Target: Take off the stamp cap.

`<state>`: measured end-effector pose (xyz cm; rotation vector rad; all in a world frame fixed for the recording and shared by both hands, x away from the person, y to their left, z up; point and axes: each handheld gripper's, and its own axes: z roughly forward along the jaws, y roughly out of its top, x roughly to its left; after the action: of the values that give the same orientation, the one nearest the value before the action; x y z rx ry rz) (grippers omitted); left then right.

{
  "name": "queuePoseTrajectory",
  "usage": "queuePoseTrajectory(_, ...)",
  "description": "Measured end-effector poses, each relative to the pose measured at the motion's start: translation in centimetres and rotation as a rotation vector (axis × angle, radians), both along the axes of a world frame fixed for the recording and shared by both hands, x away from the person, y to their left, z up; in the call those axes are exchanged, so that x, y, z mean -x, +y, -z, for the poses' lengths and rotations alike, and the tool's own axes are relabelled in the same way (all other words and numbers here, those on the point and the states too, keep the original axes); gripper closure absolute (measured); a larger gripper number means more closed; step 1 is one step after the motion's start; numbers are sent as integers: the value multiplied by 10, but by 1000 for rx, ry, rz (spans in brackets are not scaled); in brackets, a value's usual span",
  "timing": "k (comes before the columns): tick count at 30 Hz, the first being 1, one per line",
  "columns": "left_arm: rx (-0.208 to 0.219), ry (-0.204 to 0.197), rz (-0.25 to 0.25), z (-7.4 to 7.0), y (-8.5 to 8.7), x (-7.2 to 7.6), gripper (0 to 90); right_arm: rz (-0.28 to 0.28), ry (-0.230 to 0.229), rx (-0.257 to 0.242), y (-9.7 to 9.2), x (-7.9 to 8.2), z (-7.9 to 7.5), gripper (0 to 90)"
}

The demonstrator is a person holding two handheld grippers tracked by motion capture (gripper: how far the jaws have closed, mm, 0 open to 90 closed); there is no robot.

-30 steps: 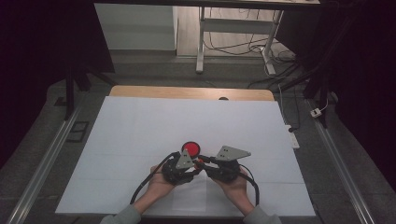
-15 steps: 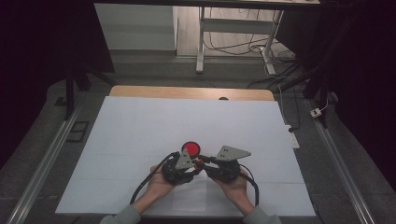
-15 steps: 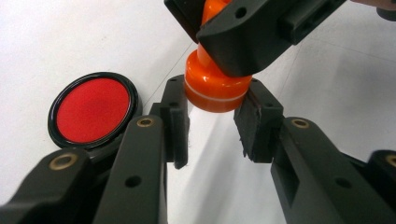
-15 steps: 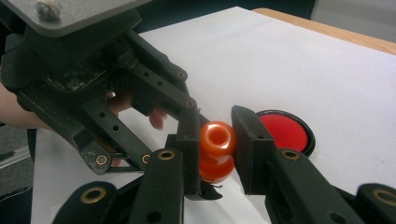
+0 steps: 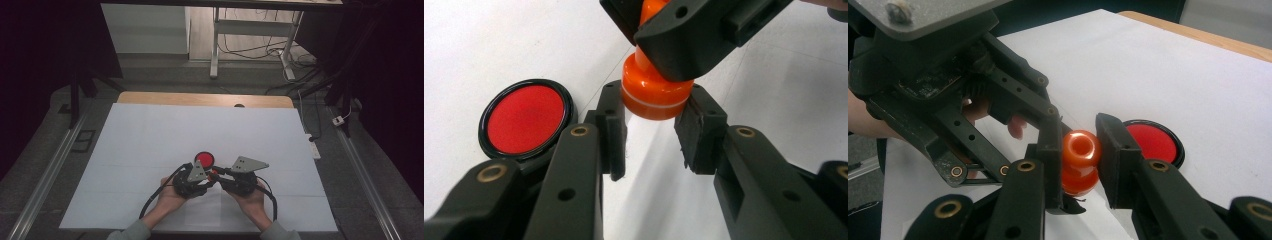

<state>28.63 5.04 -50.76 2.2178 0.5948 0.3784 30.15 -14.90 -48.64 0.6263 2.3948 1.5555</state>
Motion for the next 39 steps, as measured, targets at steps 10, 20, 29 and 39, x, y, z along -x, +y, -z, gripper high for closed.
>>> queuePoseTrajectory(10, -5, 12, -26, 5, 7, 0, 655, 94, -53, -80, -25, -5, -18, 730)
queuePoseTrajectory(20, 15, -3, -27, 1, 11, -1, 654, 66, -43, -67, -27, -6, -15, 729)
queuePoseTrajectory(29, 38, -2, -26, -2, 17, -1, 653, 62, -38, -69, -27, -7, -15, 729)
queuePoseTrajectory(39, 60, 3, -47, -4, 30, 0, 652, 57, -27, -63, -27, -8, -12, 728)
